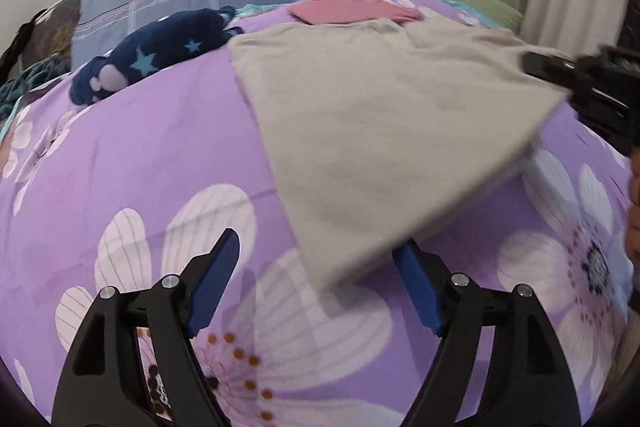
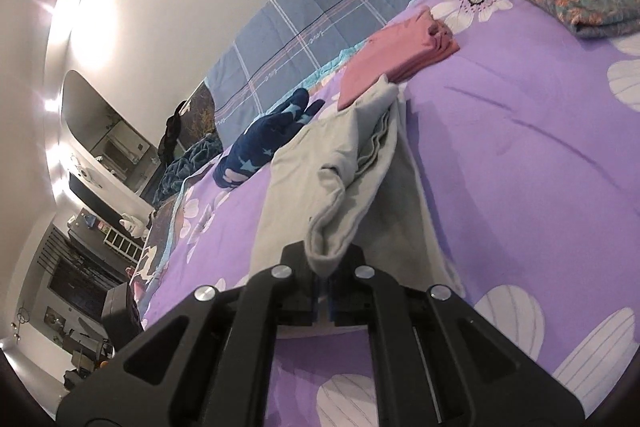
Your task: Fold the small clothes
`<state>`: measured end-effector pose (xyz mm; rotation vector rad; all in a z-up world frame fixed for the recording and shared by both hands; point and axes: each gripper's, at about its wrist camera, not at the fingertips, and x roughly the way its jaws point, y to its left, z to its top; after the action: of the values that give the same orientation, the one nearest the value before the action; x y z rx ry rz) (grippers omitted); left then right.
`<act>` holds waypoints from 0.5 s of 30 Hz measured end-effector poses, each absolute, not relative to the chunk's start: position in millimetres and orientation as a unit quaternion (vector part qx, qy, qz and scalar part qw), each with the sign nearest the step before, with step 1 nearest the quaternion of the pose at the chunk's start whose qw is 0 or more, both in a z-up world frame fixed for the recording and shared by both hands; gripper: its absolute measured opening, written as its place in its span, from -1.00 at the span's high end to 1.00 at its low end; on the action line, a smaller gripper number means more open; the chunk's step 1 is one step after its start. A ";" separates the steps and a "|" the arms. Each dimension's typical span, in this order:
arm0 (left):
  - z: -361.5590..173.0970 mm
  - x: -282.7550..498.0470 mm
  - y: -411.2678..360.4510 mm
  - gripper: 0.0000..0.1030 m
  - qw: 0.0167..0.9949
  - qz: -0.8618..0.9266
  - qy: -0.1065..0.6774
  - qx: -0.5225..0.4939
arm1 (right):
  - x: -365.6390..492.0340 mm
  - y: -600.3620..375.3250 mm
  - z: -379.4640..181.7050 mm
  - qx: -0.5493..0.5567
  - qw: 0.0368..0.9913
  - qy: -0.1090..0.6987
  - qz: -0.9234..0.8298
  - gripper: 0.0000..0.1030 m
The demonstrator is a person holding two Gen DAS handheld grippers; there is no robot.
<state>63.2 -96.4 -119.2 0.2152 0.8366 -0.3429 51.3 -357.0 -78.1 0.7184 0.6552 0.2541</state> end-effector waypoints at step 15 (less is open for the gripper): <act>-126.3 60.1 -75.8 -0.55 0.898 -0.108 0.412 0.110 | 39.5 -362.0 -115.0 0.323 0.861 0.389 0.063 0.86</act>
<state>60.1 -75.8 -126.3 0.2277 0.8524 -0.2233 39.5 -362.0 -115.0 0.6770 0.8157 0.1314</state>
